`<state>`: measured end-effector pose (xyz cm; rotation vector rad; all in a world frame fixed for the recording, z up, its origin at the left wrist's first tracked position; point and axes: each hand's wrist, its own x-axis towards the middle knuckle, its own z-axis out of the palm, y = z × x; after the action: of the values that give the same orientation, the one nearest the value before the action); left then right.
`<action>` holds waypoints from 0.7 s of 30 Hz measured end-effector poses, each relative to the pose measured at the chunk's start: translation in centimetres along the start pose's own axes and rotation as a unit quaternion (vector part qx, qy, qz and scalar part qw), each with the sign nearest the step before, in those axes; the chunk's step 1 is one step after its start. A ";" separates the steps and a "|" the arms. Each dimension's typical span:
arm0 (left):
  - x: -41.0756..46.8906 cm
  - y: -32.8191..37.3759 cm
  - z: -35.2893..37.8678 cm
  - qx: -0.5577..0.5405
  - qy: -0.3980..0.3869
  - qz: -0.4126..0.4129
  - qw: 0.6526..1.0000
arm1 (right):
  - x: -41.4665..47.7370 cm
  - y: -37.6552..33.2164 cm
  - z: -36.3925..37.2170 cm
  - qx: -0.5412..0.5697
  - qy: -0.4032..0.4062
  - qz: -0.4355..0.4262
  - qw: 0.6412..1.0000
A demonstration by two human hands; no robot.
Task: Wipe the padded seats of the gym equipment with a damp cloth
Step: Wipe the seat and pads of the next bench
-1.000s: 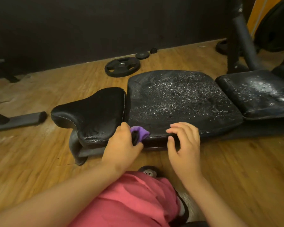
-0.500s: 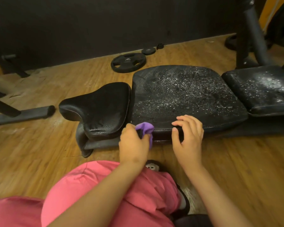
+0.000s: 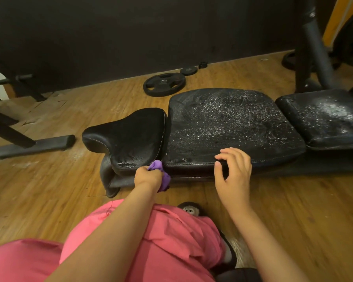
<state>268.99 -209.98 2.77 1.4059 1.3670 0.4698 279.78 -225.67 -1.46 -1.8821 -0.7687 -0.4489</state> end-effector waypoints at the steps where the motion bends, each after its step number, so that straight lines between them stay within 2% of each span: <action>1: -0.2 0.0 0.0 -0.009 -0.006 0.002 1.000 | 0.0 0.1 0.0 0.001 -0.001 0.000 1.000; 10: -3.6 0.2 1.6 -0.044 -0.115 0.051 0.991 | -0.4 -0.6 -1.2 0.057 0.035 0.007 0.998; 13: -5.6 0.2 3.9 0.009 -0.122 0.132 0.984 | -1.1 -1.0 -2.3 0.055 0.049 0.010 0.997; 16: -7.1 0.5 5.2 0.086 -0.114 0.234 0.962 | -2.5 -2.1 -3.7 0.048 0.063 0.000 0.997; 21: -7.2 1.6 5.8 0.076 -0.120 0.235 0.961 | -4.1 -3.7 -3.9 0.031 -0.010 -0.022 0.999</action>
<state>272.72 -218.34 4.79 1.8610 0.8830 0.4878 274.39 -229.40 0.10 -1.8175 -0.8299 -0.4302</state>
